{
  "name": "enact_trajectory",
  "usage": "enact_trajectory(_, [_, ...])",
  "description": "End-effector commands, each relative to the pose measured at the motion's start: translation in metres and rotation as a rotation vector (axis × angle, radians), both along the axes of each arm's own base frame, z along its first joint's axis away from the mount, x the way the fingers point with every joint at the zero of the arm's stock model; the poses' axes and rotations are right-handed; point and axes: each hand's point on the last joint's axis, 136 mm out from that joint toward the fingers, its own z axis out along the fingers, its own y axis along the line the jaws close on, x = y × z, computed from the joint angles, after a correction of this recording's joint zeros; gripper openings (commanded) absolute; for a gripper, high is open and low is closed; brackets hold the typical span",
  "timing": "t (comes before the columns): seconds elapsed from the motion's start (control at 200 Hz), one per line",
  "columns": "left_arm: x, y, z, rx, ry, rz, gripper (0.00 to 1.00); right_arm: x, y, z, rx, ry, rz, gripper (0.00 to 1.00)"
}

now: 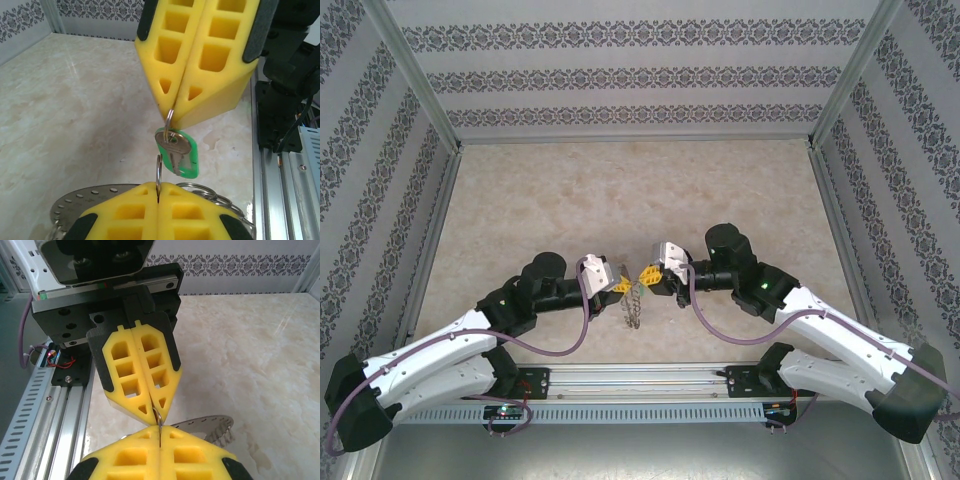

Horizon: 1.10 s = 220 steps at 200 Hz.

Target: Put the keys on the keyring

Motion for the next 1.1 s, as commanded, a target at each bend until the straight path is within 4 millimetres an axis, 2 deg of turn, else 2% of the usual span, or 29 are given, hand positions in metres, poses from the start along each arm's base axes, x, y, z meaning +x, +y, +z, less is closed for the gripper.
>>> enact_trajectory(0.0, [-0.0049,-0.01,0.0384,-0.09,-0.1,-0.06,0.0,-0.004,0.004,0.002,0.015,-0.036,0.027,0.0])
enact_trajectory(0.4, [-0.0074,-0.0103,0.039,-0.092,-0.103,-0.074,0.0,-0.002,0.0064,-0.0013,0.002,-0.028,0.024,0.0])
enact_trajectory(1.094, [-0.0073,-0.0093,0.0382,-0.089,-0.107,-0.071,0.0,-0.0106,0.0078,-0.0054,-0.01,0.001,0.072,0.0])
